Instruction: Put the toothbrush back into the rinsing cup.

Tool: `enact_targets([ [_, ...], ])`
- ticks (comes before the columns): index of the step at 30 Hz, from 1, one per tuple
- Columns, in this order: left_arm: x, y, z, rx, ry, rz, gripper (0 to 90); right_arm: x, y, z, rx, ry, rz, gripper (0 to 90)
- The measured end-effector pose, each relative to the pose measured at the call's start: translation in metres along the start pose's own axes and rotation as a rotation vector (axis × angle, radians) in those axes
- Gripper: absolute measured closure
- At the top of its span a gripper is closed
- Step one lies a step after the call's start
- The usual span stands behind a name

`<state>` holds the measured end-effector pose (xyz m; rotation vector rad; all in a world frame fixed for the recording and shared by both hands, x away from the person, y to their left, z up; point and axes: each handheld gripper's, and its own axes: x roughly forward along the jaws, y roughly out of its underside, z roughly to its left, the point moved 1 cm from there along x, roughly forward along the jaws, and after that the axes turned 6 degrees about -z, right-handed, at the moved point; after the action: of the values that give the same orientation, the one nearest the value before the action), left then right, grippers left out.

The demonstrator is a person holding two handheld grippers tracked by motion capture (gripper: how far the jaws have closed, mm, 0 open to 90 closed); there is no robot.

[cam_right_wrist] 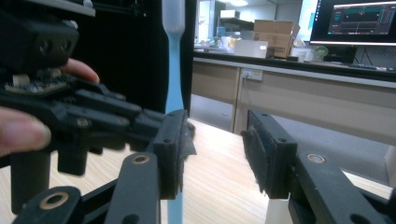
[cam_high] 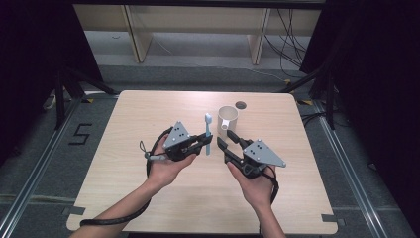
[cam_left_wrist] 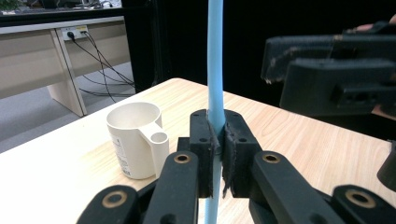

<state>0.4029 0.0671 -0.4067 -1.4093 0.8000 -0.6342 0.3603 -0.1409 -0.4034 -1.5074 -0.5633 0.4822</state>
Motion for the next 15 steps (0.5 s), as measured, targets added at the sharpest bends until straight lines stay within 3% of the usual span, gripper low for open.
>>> enact_targets([
  [1,0.001,0.001,-0.001,0.002,0.000,0.001,83.0,0.001,-0.001,-0.001,-0.018,-0.006,-0.002,59.5],
  [6,0.004,0.003,-0.004,0.015,0.001,0.012,82.9,0.007,-0.005,0.003,0.010,-0.026,-0.008,61.9],
  [7,0.005,0.004,-0.005,0.016,0.000,0.014,82.9,0.008,-0.006,0.002,-0.009,-0.023,-0.005,62.5],
  [15,0.009,0.005,-0.008,0.037,0.002,0.025,82.9,0.018,-0.010,0.007,0.008,-0.044,-0.002,65.3],
])
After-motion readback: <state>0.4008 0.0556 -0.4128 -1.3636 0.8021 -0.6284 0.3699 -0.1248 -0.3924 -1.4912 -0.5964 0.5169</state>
